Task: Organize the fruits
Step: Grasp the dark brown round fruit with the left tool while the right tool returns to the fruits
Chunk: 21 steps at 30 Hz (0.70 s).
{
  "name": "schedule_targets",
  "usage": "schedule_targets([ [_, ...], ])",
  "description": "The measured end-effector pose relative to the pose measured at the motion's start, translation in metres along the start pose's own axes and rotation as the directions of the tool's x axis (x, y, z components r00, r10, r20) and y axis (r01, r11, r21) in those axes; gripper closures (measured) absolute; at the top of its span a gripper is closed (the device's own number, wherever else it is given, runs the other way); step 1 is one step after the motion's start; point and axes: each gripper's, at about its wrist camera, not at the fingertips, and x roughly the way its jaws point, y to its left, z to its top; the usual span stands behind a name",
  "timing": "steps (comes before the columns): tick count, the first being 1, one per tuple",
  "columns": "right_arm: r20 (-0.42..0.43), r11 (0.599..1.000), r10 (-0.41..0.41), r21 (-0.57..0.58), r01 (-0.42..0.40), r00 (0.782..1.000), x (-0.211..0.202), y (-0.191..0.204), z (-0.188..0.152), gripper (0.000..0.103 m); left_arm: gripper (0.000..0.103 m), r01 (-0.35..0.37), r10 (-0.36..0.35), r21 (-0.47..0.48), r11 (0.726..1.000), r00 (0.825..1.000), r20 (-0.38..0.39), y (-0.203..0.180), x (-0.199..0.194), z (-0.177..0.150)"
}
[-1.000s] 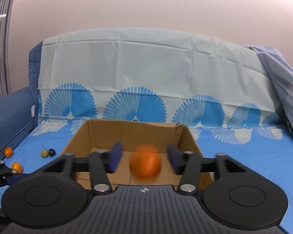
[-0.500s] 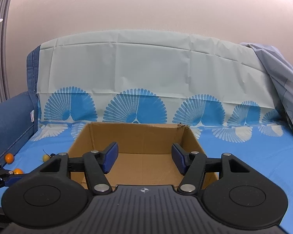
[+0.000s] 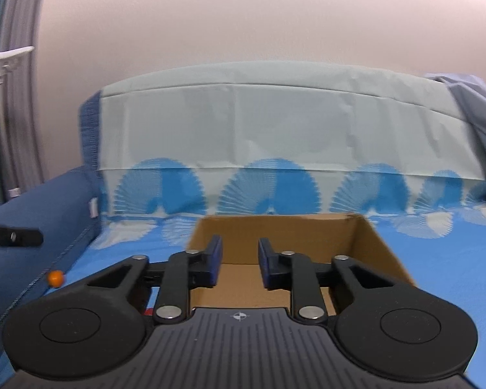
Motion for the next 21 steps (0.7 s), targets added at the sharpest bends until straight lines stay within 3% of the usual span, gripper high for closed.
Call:
schedule_targets([
  [3,-0.003,0.999,0.048,-0.024,-0.049,0.999,0.002,0.015,-0.001,0.079,0.077,-0.076,0.076,-0.099,0.992,0.997,-0.008,0.026,-0.005,-0.007],
  [6,-0.015,0.995,0.084,-0.050,-0.084,0.996,0.006,0.031,-0.003,0.079,0.077,-0.126,0.117,-0.226,0.966,0.992,-0.052,0.049,-0.005,-0.032],
  [9,-0.037,0.990,0.118,-0.071,-0.120,0.992,0.010,0.042,-0.006,0.078,0.069,-0.269,0.253,-0.280,0.922,0.963,-0.092,0.061,0.003,-0.063],
  [10,-0.043,0.989,0.125,-0.077,-0.128,0.991,0.012,0.046,-0.007,0.078,0.069,-0.329,0.306,-0.298,0.896,0.944,-0.120,0.065,0.007,-0.072],
  [12,-0.053,0.986,0.141,-0.087,-0.145,0.989,0.013,0.052,-0.008,0.078,0.057,-0.429,0.393,-0.340,0.837,0.903,-0.171,0.073,0.015,-0.085],
  [14,-0.065,0.983,0.157,-0.089,-0.163,0.985,0.015,0.057,-0.009,0.077,0.052,-0.510,0.469,-0.383,0.770,0.860,-0.202,0.080,0.022,-0.091],
  [19,-0.084,0.977,0.182,-0.101,-0.190,0.980,0.020,0.067,-0.012,0.075,0.042,-0.650,0.623,-0.371,0.663,0.754,-0.207,0.092,0.040,-0.092],
  [21,-0.092,0.974,0.189,-0.112,-0.198,0.978,0.022,0.072,-0.013,0.072,0.041,-0.709,0.669,-0.365,0.604,0.699,-0.253,0.104,0.051,-0.095],
])
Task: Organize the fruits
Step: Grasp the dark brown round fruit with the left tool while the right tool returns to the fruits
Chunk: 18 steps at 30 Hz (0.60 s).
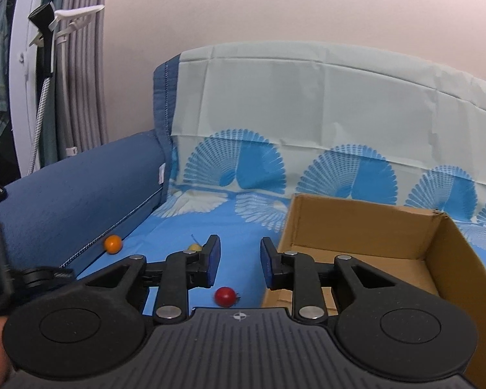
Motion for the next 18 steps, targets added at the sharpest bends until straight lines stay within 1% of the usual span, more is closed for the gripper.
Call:
schedule_targets([
  [1,0.000,1.000,0.002,-0.008,-0.002,1.000,0.001,0.002,0.000,0.070,0.042,-0.027,0.027,-0.015,1.000,0.999,-0.021,0.002,0.009,0.001],
  [2,0.003,1.000,0.005,-0.018,-0.005,1.000,0.002,0.004,0.000,0.070,0.047,-0.048,0.047,-0.026,0.999,0.998,-0.040,0.005,0.015,0.001],
  [3,0.003,0.999,0.009,-0.031,-0.009,1.000,0.003,0.006,-0.001,0.070,0.057,-0.068,0.067,-0.025,0.997,0.997,-0.040,0.005,0.018,0.001],
  [4,0.001,0.999,0.014,-0.045,-0.014,1.000,0.004,0.008,-0.001,0.070,0.059,-0.081,0.080,-0.023,0.996,0.996,-0.035,0.006,0.019,0.001],
  [5,-0.002,0.998,0.018,-0.060,-0.018,1.000,0.005,0.011,-0.002,0.070,0.069,-0.083,0.082,-0.026,0.996,0.996,-0.030,0.006,0.018,0.001],
  [6,-0.004,0.997,0.023,-0.068,-0.023,1.000,0.006,0.012,-0.003,0.070,0.073,-0.085,0.084,-0.022,0.996,0.996,-0.024,0.008,0.017,0.001],
  [10,-0.015,0.995,0.041,-0.089,-0.042,0.999,0.010,0.018,-0.004,0.070,0.074,-0.063,0.063,-0.008,0.998,0.998,-0.029,0.013,0.006,0.003],
  [12,-0.014,0.994,0.050,-0.098,-0.051,0.999,0.010,0.023,-0.005,0.070,0.074,-0.020,0.021,0.015,1.000,0.999,-0.035,0.009,-0.005,0.008],
  [14,-0.015,0.991,0.062,-0.117,-0.064,0.998,0.011,0.030,-0.006,0.070,0.074,0.066,-0.064,0.058,0.996,0.997,-0.038,0.004,-0.017,0.018],
  [15,-0.016,0.989,0.069,-0.127,-0.070,0.998,0.012,0.034,-0.007,0.070,0.074,0.126,-0.121,0.091,0.988,0.991,-0.060,-0.003,-0.019,0.025],
  [16,-0.020,0.987,0.074,-0.139,-0.076,0.997,0.012,0.039,-0.009,0.070,0.074,0.189,-0.179,0.127,0.974,0.980,-0.086,-0.006,-0.023,0.032],
  [17,-0.025,0.986,0.074,-0.150,-0.077,0.997,0.014,0.042,-0.010,0.070,0.074,0.252,-0.235,0.175,0.952,0.965,-0.113,-0.010,-0.027,0.038],
  [18,-0.034,0.983,0.071,-0.165,-0.076,0.997,0.016,0.048,-0.012,0.070,0.074,0.301,-0.276,0.230,0.925,0.952,-0.134,-0.013,-0.031,0.042],
])
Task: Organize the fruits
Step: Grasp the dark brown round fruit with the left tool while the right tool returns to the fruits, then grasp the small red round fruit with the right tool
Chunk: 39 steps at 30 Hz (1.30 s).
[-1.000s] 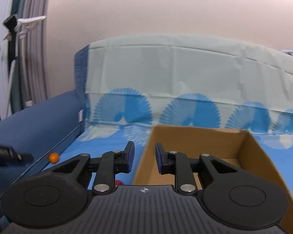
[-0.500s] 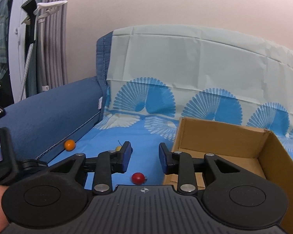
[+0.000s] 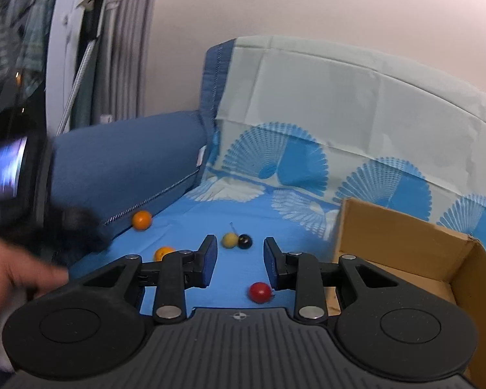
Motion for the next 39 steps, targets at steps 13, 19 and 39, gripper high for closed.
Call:
schedule_targets([
  [13,-0.116,0.999,-0.012,-0.037,0.008,0.993,0.036,0.060,-0.017,0.060,0.073,0.027,-0.115,0.336,0.941,0.962,0.246,0.012,-0.035,-0.008],
  [19,-0.140,0.996,-0.087,-0.008,0.086,0.986,0.079,0.060,-0.023,0.050,0.074,0.047,-0.158,0.344,0.938,0.940,0.302,0.011,-0.043,-0.008],
  [39,-0.305,0.933,-0.357,-0.079,0.350,0.883,0.196,0.016,-0.054,0.073,0.073,0.035,-0.180,0.458,0.888,0.944,0.276,-0.023,-0.005,-0.015],
])
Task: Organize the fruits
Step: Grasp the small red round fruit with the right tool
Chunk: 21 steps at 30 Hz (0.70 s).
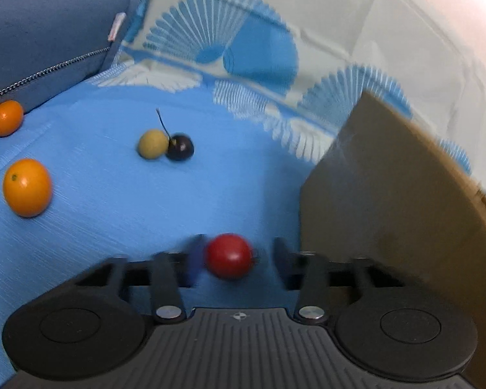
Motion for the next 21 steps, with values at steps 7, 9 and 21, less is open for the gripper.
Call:
schedule_targets([
  [7,0.061,0.995,0.103,-0.023,-0.102,0.993,-0.031,0.000,-0.002,0.073,0.073,0.011,-0.011,-0.009,1.000,1.000,-0.016,0.002,0.003,0.000],
  [9,0.070,0.985,0.170,-0.048,-0.167,0.983,-0.050,-0.001,0.000,0.073,0.074,0.025,-0.026,-0.019,0.999,0.999,-0.033,0.003,0.003,-0.001],
  [21,0.186,0.918,0.389,-0.164,-0.362,0.902,-0.190,-0.043,-0.025,0.073,0.073,0.175,-0.172,0.024,0.984,0.980,-0.102,-0.014,-0.007,-0.005],
])
